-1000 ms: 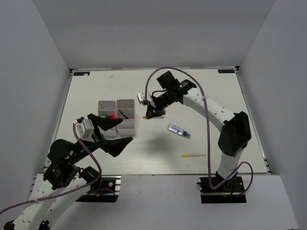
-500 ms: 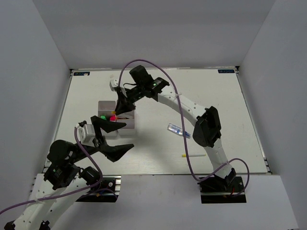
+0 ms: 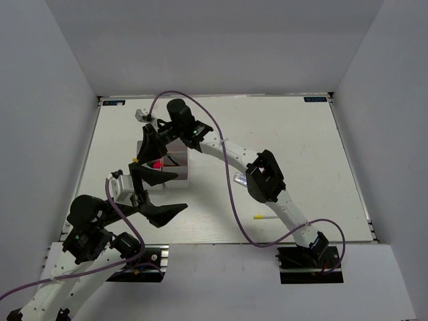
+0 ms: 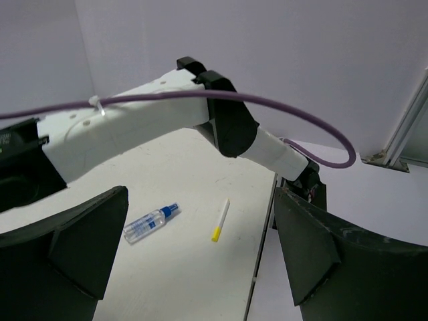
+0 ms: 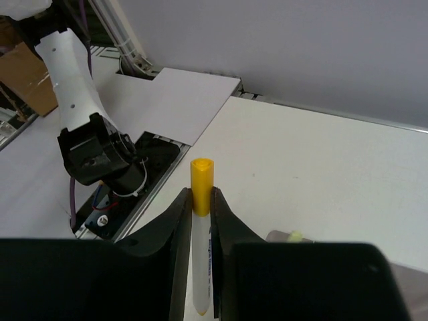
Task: Sort the stationery into containers
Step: Place the stationery into the container
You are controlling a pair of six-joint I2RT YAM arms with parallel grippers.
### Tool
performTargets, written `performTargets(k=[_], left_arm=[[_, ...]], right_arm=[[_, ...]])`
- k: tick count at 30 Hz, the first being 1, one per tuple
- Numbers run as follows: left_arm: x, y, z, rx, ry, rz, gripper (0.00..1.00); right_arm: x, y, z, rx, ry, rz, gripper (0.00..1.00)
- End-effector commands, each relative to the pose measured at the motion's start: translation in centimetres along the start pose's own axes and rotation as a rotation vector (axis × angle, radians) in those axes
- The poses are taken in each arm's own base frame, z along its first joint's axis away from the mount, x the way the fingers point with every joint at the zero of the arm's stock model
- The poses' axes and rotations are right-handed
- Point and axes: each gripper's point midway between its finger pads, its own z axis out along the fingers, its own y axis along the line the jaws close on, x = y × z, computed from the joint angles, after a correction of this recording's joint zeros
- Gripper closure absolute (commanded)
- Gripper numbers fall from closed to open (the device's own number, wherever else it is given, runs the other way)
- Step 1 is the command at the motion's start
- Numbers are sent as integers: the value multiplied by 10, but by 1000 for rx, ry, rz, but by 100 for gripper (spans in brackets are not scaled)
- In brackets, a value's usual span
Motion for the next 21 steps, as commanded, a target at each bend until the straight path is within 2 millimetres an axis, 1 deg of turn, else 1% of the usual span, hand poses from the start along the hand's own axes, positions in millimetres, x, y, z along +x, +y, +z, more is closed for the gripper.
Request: performTargets(k=[1, 2, 5, 6, 7, 9, 10, 11, 12, 15, 19, 21], left_arm=[[2, 2, 2, 2, 6, 10, 0], [4, 4, 3, 0, 13, 5, 0], [4, 4, 3, 0, 13, 5, 0], [4, 4, 3, 0, 13, 5, 0], [4, 4, 3, 0, 13, 5, 0], [4, 6, 3, -9, 13, 7, 0], [4, 6, 3, -9, 13, 7, 0], [4, 6, 3, -9, 13, 7, 0], [4, 6, 3, -9, 13, 7, 0], [4, 4, 3, 0, 15, 7, 0], [4, 4, 3, 0, 15, 7, 0], [4, 4, 3, 0, 15, 7, 0]], right_arm=[[-24, 11, 8, -71, -50, -80, 96], [-22, 9, 8, -69, -51, -86, 96], [-7, -1, 12, -67, -51, -86, 96], [-7, -2, 13, -69, -52, -100, 96], [1, -8, 13, -62, -51, -97, 95], [1, -12, 15, -61, -55, -129, 95], [1, -16, 10, -53, -58, -145, 95], [11, -19, 15, -63, -55, -143, 95], [11, -20, 15, -65, -58, -157, 95], [24, -27, 16, -70, -58, -168, 95], [29, -37, 14, -50, -60, -196, 95], [38, -40, 16, -47, -53, -183, 95]])
